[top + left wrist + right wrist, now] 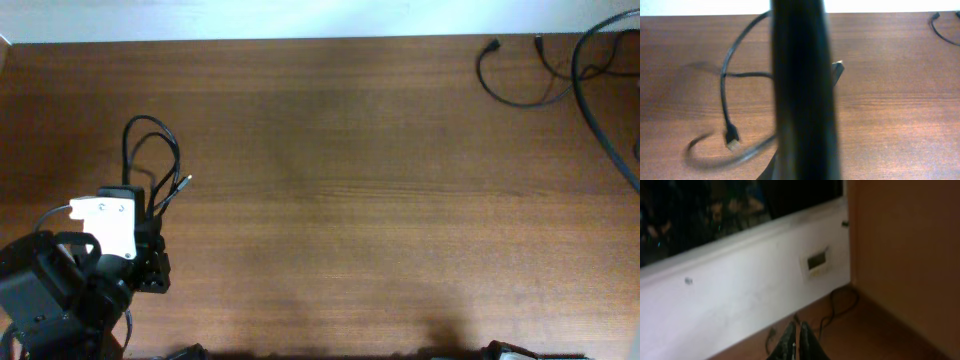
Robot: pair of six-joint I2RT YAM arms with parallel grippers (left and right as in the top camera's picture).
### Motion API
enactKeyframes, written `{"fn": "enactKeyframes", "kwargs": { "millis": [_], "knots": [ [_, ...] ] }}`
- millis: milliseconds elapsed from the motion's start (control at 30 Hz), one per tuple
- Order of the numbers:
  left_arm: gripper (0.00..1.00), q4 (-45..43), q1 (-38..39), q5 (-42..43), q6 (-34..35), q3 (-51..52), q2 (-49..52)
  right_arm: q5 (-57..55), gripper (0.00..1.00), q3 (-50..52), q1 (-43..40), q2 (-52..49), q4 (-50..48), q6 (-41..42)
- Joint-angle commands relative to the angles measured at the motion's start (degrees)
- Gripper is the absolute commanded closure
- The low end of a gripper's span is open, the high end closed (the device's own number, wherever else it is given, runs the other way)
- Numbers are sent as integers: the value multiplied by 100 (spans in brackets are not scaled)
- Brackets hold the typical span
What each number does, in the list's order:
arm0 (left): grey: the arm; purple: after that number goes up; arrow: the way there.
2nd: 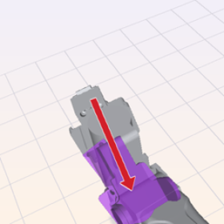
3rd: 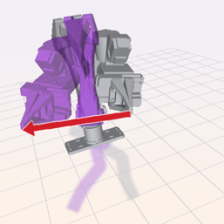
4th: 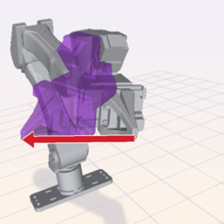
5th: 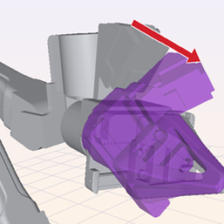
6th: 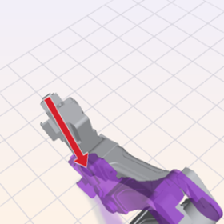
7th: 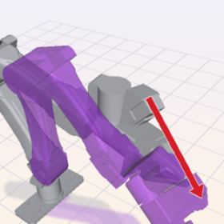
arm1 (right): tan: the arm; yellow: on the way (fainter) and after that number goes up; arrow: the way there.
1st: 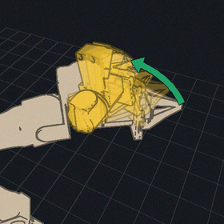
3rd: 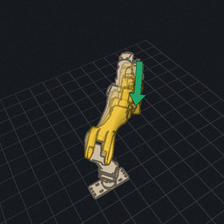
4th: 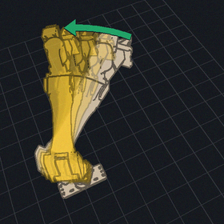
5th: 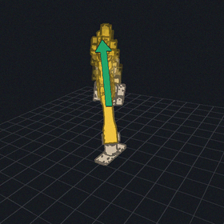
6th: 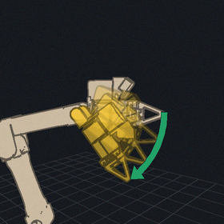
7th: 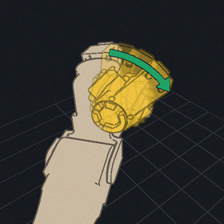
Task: Untangle cables
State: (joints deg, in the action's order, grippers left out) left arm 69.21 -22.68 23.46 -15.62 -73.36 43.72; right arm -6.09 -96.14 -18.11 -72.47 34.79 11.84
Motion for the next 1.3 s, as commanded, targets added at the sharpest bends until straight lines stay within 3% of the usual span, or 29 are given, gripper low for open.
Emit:
{"fn": "enactKeyframes", "kwargs": {
  "millis": [0,200,267,367,433,467,500,633,667,700,800,833,867,967,1100,1133,1200,1267],
  "knots": [
    [100,-173,-37,636,101,-4,-2,1154,96,-44,442,7,-2,-61],
    [100,-1755,179,4002,98,2,1445,1316,96,-48,1722,219,111,-63],
    [100,-2367,997,4258,164,2,2046,2245,96,-48,1961,313,140,232],
    [100,-4478,2750,4253,1460,2,2848,3093,96,-48,2752,275,168,278],
    [100,-5309,3298,4186,1930,2,3016,3115,15,-46,3303,136,197,42],
    [100,-5283,3493,3987,1934,2,3021,3115,6,-46,3558,0,256,-192],
    [100,-5261,3585,3899,1930,2,3021,3115,5,-46,3709,-136,282,-332],
    [100,-5112,4113,3748,1928,2,3064,3117,8,-46,4059,-765,264,-350],
    [100,-4999,4129,3598,1928,2,3064,3115,41,-48,4059,-765,227,-422],
    [100,-4881,4129,3491,1926,2,3064,3095,96,-48,4059,-745,188,-452],
    [100,-4009,4127,2430,1834,2,3064,3016,96,-59,3908,-608,-214,-448],
    [99,-3425,4127,1941,1493,2,3064,2780,96,-74,3687,-520,-289,-431],
    [92,-2977,4127,1471,1263,2,3062,2660,96,-101,3438,-463,-260,-428],
    [1,-1956,4127,39,1248,2,3064,2782,96,-107,2050,-304,-90,-212],
    [1,-1891,4127,-203,1255,13,3064,3928,96,-107,1252,-212,-61,-85],
    [1,-2844,4127,992,1252,13,3062,4192,96,-107,1331,-208,-74,-35],
    [1,-3654,4127,1790,1255,13,3064,4197,96,-146,1364,-133,-96,212],
    [1,-3897,4127,1810,1106,13,3073,4697,96,-527,1364,-22,-114,354]
  ]
}}
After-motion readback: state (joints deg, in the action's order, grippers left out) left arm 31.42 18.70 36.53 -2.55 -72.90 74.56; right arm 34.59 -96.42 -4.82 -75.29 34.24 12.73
